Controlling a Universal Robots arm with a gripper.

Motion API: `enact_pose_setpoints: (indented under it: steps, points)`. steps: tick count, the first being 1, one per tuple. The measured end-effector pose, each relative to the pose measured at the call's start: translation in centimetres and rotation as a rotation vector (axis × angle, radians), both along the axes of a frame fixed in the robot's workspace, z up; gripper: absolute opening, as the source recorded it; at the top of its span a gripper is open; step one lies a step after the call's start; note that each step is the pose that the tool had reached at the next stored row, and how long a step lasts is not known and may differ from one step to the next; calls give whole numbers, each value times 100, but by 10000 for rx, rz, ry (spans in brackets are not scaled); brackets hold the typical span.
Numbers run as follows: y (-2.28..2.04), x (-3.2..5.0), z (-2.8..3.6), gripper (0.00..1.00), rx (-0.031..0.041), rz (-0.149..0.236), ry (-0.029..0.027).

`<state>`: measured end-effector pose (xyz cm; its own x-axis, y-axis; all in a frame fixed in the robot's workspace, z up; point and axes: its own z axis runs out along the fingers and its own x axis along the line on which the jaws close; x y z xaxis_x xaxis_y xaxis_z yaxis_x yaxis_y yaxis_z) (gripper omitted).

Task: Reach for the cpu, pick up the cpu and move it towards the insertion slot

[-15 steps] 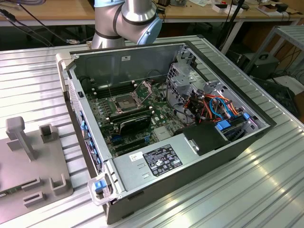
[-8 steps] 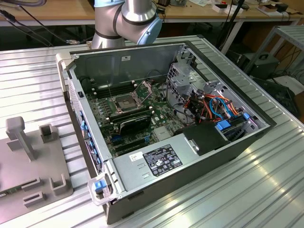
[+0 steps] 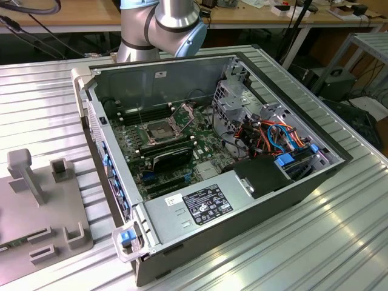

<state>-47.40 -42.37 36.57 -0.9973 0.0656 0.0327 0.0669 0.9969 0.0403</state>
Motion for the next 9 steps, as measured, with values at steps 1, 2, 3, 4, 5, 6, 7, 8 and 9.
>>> enact_pose_setpoints:
  steps: [1,2,3,4,5,6,7,8,9]
  points:
    - [0,0,-18,66,0,2,0]
    - [0,0,-31,66,1,4,0]
    - [0,0,-43,66,1,5,-1]
    - [0,0,-63,66,1,7,-1]
    - [0,0,-74,66,1,8,0]
    - [0,0,-86,66,1,10,-1]
    - [0,0,-96,66,1,11,-1]
    - [0,0,-105,66,1,12,-1]
    - [0,0,-114,66,1,13,0]
